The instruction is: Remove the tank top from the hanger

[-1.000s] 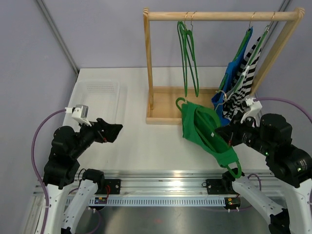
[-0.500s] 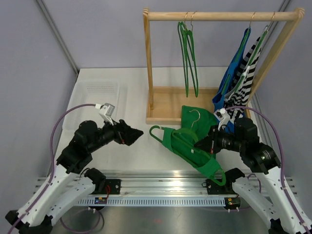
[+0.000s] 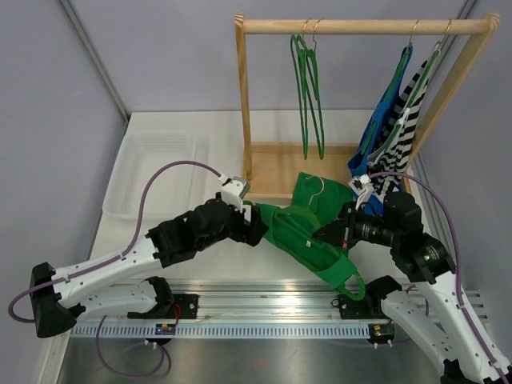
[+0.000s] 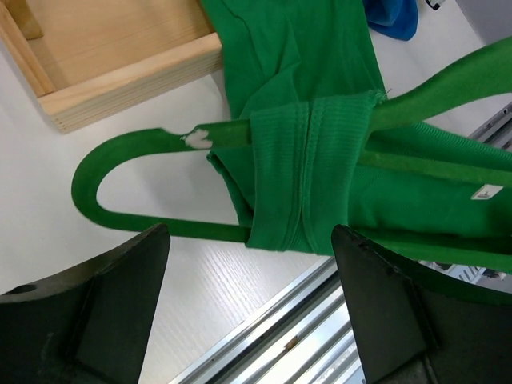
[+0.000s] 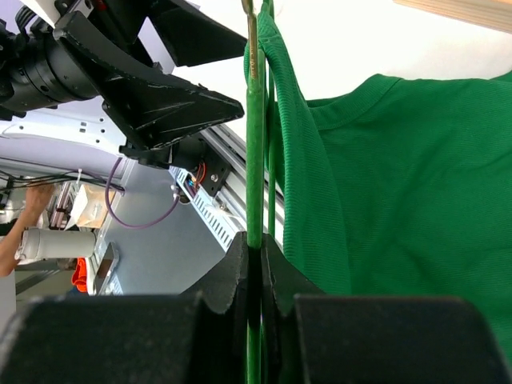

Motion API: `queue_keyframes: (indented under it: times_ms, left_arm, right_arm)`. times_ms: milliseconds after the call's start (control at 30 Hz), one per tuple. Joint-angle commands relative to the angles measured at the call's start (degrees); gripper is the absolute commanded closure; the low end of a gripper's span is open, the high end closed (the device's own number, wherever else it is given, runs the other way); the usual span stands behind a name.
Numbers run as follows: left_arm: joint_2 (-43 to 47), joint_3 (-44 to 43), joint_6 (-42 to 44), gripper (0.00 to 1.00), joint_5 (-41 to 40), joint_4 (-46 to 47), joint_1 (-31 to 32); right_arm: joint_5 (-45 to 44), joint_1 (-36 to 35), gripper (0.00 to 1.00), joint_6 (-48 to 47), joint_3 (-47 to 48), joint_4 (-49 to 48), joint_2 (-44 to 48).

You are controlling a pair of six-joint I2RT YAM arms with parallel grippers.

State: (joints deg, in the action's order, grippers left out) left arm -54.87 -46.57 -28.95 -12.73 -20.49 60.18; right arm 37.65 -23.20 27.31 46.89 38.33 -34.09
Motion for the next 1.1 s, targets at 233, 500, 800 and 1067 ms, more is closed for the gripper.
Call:
queue_keyframes:
  times_ms: [233, 500, 800, 1067]
  left_arm:
    - [-5.68, -3.27, 2.32, 0.39, -3.88, 10.73, 1.6]
    - [-9.64, -4.15, 2.41, 0.47, -1.42, 12.14, 1.6]
    - [-8.59, -6.17, 0.39, 0.99, -9.14, 5.48, 1.6]
    - [-4.37, -8.54, -8.4, 1.0, -28.65, -13.51, -2.87]
  right_arm:
    - [1.82, 0.09, 1.0, -0.59, -0.84, -1.5, 0.87]
    - [1.81, 0.09, 1.0, -0.77, -1.19, -2.03, 0.16]
    - [-2.14, 0.0, 1.0, -1.56, -1.19, 0.17, -1.07]
    - [-1.26, 0.0, 1.0, -2.79, 0.74, 2.19, -1.69]
